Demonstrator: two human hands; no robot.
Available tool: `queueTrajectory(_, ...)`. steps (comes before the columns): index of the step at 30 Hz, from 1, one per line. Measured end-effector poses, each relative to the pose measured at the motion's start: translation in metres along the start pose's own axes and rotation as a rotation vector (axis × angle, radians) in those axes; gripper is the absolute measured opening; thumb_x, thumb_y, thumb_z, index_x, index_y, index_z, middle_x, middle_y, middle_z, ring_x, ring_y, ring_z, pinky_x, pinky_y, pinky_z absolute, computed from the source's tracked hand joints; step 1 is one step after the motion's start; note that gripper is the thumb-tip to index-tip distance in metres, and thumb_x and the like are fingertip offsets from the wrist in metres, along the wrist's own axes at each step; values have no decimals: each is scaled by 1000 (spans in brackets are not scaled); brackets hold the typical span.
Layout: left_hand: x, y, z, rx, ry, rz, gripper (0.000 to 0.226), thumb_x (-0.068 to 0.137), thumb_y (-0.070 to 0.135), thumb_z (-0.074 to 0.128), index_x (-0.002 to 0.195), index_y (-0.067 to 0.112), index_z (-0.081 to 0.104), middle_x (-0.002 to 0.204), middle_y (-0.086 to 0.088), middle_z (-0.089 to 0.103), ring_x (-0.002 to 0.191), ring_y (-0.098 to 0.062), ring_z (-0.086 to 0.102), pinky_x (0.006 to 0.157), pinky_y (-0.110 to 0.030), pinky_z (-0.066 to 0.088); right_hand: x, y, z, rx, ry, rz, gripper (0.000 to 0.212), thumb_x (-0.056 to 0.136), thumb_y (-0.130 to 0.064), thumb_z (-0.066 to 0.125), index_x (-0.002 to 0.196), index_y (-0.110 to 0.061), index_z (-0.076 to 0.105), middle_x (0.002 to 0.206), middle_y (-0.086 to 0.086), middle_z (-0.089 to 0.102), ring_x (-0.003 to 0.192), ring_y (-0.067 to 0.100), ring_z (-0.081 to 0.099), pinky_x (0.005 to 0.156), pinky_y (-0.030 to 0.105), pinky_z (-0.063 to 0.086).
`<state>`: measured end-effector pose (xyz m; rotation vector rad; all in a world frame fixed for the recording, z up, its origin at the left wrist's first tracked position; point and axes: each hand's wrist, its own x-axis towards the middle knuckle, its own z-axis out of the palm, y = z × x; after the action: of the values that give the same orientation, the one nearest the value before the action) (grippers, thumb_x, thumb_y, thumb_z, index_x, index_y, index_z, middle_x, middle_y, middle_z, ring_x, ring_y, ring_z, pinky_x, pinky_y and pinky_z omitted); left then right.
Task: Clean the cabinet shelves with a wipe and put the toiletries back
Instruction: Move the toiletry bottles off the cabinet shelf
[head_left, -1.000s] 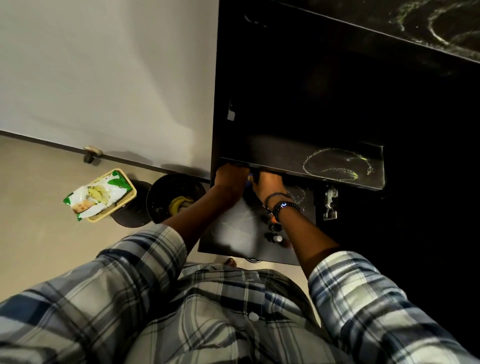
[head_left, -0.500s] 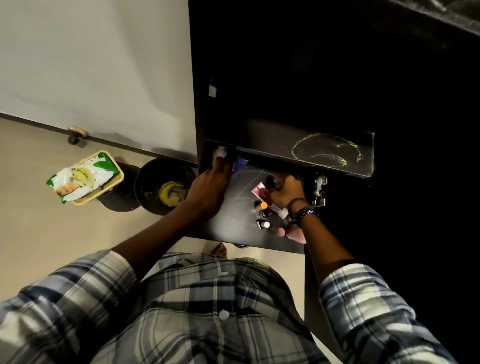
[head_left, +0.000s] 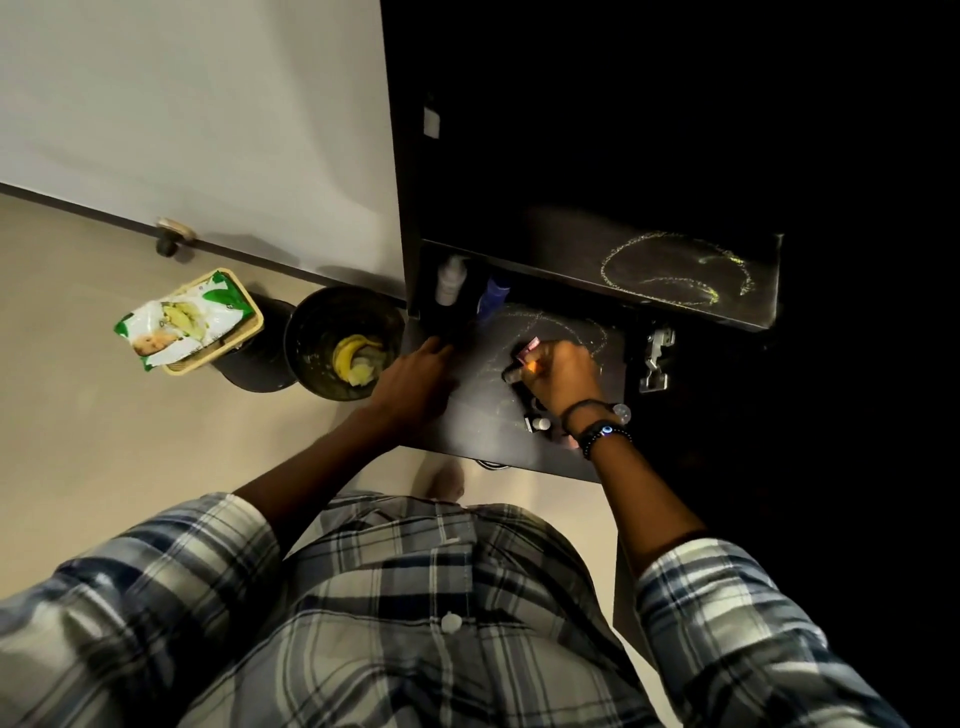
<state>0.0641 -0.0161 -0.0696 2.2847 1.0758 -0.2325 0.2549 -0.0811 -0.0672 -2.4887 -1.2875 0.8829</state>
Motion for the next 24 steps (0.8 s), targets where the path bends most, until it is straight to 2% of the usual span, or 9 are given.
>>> queueTrajectory(4,-2,6,-2,-87,69,49,51,89,28,61,137,17,46,137,-11,47,106,-35,58,78,-38,46,-2,-24,1,208,-51,-96,16,69,-23,82,78,-13,73,75,8,74,75,23,69,73,33,56)
queueTrajectory(9,-1,4,-8,-226,190,115,30,86,24,66,113,10,65,108,-15,65,91,-37,63,71,-40,49,-8,-41,-3,414,-212,-126,24,73,-7,79,95,-8,71,86,11,74,69,8,63,73,19,54)
queueTrajectory(11,-2,0,-8,-238,225,134,27,88,25,64,109,8,65,102,-16,67,86,-37,64,68,-40,50,-8,-35,-6,466,-269,-90,29,75,-5,76,103,-3,68,90,15,72,74,9,58,73,17,49)
queueTrajectory(13,-2,-5,-6,-238,254,129,23,89,23,64,106,8,65,97,-16,67,83,-37,64,64,-36,46,-2,-19,-11,341,-133,23,25,76,-12,75,100,-7,69,90,11,71,80,14,63,79,20,54)
queueTrajectory(15,-2,-10,-6,-259,291,81,23,89,24,62,101,5,66,91,-16,67,80,-36,64,62,-34,42,3,4,-18,94,53,153,19,76,-16,73,94,-10,71,97,11,72,92,25,67,89,34,55)
queueTrajectory(18,-2,-20,-2,-325,301,11,56,89,52,40,97,2,65,83,-17,67,73,-33,63,62,-38,46,2,20,-14,-54,-19,277,27,77,-20,71,103,-11,70,110,15,68,105,32,63,94,36,51)
queueTrajectory(21,0,-31,6,-351,290,-31,86,82,75,17,94,4,63,76,-13,67,68,-28,64,64,-40,49,-4,20,-2,-119,-126,295,40,77,-36,72,109,-13,67,115,13,66,108,31,62,90,33,51)
queueTrajectory(22,2,-33,8,-363,283,-57,82,84,73,19,95,4,63,76,-13,68,69,-27,65,66,-40,50,-5,19,2,-126,-136,295,42,77,-38,72,110,-13,66,115,12,66,108,31,62,88,32,50)
queueTrajectory(24,7,-34,8,-372,264,-121,51,94,49,42,99,3,63,83,-14,69,77,-29,67,73,-41,50,-5,18,10,-125,-130,297,41,78,-31,74,112,-10,65,115,14,66,108,32,62,87,33,50)
